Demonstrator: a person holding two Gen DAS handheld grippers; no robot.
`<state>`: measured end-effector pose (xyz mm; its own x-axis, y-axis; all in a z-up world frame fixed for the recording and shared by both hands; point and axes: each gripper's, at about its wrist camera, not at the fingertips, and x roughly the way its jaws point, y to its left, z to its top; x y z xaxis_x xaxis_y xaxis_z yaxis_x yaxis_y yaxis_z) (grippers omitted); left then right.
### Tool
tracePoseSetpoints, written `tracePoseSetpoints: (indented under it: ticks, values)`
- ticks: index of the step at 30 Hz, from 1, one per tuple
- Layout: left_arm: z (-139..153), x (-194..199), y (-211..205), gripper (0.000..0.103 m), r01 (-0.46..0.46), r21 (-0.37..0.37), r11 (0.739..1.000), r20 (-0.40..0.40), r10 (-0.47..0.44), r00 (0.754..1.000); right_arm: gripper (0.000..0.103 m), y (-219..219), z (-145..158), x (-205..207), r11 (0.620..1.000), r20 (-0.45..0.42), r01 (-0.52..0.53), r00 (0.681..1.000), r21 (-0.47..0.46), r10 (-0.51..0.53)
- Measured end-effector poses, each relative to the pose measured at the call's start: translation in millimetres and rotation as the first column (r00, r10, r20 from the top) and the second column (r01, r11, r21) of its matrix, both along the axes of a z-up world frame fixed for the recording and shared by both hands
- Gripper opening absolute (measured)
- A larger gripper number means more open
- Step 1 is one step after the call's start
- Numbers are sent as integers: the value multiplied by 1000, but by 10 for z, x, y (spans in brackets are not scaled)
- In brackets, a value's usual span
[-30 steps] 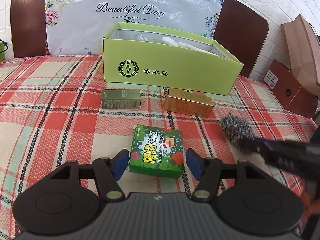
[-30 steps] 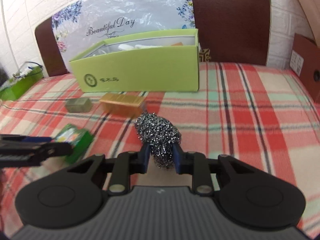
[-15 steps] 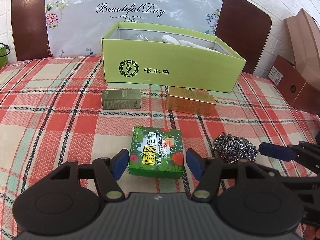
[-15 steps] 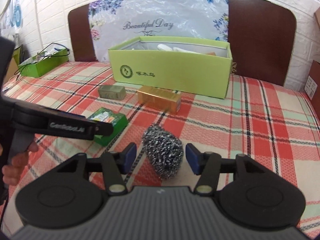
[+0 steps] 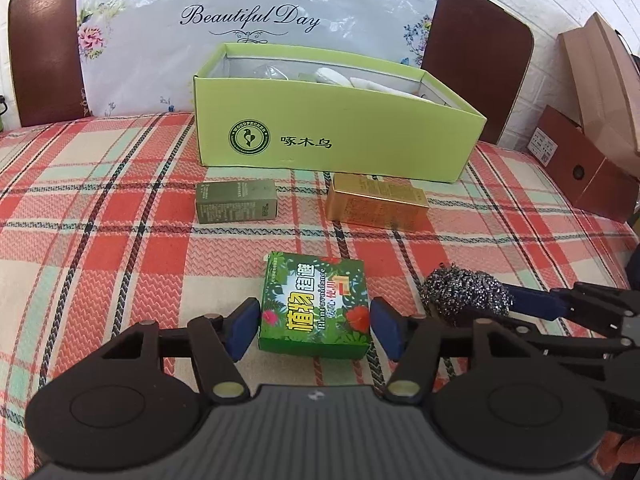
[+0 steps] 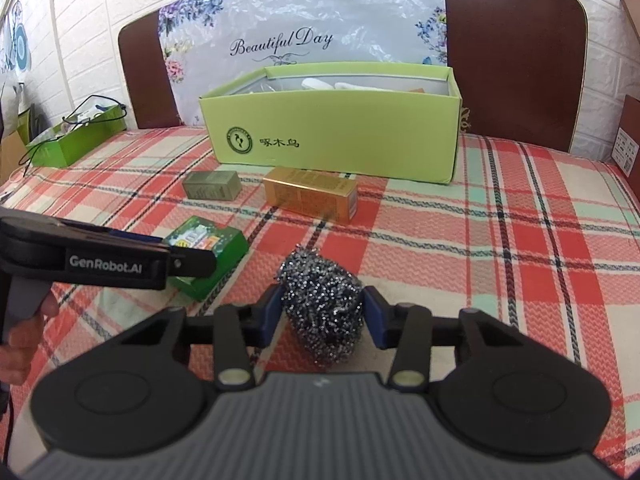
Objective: Organize objects
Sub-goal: 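Carry the green box and steel wool into the lime box, open both tools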
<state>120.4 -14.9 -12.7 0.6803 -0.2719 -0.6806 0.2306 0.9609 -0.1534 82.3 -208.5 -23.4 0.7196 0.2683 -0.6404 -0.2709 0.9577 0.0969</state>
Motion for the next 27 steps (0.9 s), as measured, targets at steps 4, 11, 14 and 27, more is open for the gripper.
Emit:
tracePoseSetpoints:
  ticks: [4,11,14,27]
  values:
    - [41,-7,2,62,5,-2,1000,6,-5,1000,33,-34,26,-11,1000,9,3,1000,21,-3]
    - [399,-11,-23,23,30,-16,999,82,-28,996,32,-57,279,-31,998,86,-21,996,57,16]
    - [600,84,17,23,20,-66,998,106,-13,994,32,-88,465,9,997,142,-25,990,66,15]
    - [283,-118,36,81,43,97,994,23,-45,999,32,-213,471,143,995,151,13,988,96,-27]
